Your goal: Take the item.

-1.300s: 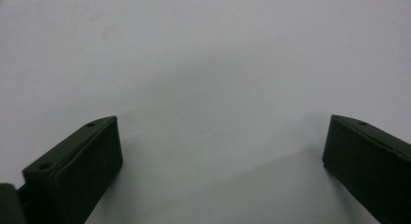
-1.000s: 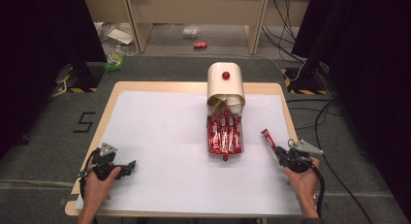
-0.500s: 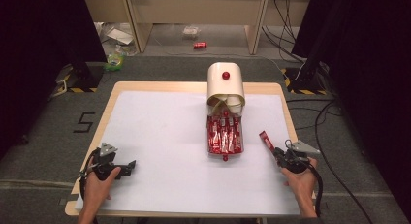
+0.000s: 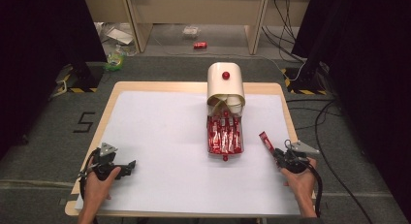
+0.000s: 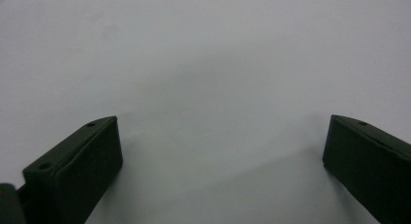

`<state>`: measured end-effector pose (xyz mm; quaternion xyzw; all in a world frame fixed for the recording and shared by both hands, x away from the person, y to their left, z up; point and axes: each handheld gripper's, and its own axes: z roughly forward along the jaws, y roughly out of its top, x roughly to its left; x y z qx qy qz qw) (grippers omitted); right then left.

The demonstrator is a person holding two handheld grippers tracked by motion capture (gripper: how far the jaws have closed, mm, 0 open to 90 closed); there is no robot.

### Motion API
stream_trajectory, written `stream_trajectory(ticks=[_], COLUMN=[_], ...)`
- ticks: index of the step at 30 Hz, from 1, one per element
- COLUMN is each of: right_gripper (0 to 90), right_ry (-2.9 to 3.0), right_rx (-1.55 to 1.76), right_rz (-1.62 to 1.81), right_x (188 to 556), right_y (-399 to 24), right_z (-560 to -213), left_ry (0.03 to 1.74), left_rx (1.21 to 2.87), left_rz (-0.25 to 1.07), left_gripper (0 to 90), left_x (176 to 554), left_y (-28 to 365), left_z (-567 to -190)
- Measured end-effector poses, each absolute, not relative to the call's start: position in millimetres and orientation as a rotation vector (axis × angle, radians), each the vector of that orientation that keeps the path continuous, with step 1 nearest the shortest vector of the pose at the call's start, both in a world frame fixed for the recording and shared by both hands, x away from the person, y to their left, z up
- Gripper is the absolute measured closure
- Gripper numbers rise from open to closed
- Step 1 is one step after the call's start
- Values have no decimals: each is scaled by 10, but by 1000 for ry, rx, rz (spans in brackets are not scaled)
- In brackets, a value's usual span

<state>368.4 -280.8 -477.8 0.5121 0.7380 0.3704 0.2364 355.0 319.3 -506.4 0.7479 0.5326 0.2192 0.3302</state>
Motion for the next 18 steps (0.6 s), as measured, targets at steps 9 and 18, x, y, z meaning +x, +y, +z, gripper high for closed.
stream_trajectory(ticks=[9,18], right_gripper=[808,739], right_ry=[2026,2005], right_rx=[1419,1405], right_rz=[1012,1032], right_x=[3688,3692], right_y=[-2812,-2824], right_z=[-4796,-4780], left_ry=[1393,1393], left_rx=[1956,1956], left_rz=[574,573], left_gripper=[0,0], left_x=[3550,3550], left_y=[3193,3193], left_z=[-5064,-5064])
